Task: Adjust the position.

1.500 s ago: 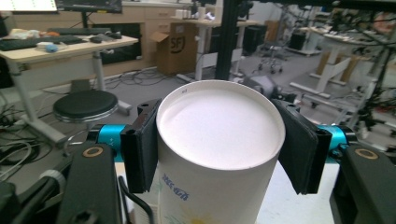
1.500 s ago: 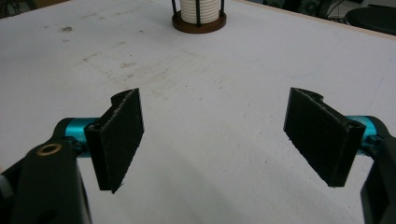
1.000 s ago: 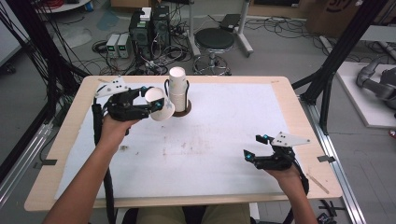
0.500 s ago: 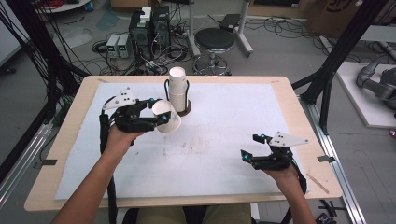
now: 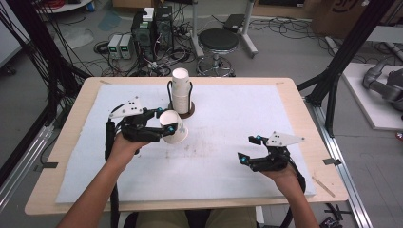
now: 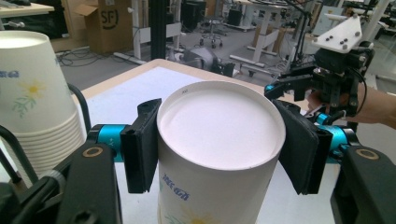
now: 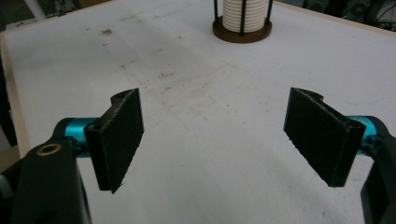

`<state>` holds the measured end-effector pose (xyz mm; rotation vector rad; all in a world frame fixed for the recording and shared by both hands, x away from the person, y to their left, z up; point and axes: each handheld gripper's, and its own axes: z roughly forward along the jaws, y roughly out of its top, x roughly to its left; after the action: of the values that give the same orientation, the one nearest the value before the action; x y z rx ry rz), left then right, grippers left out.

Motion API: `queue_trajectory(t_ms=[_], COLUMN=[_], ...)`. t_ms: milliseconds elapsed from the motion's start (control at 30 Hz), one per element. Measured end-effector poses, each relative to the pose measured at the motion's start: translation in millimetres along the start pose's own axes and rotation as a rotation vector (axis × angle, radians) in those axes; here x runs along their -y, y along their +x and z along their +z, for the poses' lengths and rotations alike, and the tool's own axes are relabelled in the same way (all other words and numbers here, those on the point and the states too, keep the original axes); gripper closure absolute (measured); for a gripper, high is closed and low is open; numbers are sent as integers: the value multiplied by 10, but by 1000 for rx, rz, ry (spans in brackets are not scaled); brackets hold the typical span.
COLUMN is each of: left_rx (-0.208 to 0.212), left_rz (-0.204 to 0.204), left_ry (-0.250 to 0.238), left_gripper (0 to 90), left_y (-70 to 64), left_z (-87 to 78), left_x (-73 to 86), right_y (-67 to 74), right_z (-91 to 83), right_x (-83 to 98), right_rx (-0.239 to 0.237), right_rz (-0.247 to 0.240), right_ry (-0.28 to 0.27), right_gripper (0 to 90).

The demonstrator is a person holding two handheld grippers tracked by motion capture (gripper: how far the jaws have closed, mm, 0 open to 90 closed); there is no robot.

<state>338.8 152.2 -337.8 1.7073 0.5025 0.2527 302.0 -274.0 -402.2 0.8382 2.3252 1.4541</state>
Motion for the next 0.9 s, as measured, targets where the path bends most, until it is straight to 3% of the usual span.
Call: queue_trajectory(t_ms=[200, 400, 900], left_rx=[26, 55, 113], left_rz=[7, 23, 44], left_ry=[0, 10, 26], left_gripper=[368, 368, 369], left_y=[-81, -166, -253], left_z=[17, 49, 136], left_x=[45, 69, 41], right_y=[81, 196, 311], right_z=[140, 224, 375], right_x=[-120, -236, -416], right_rx=[-68, -121, -211], right_rz=[-36, -70, -104], right_ry=[4, -25, -43], right_gripper=[203, 204, 204])
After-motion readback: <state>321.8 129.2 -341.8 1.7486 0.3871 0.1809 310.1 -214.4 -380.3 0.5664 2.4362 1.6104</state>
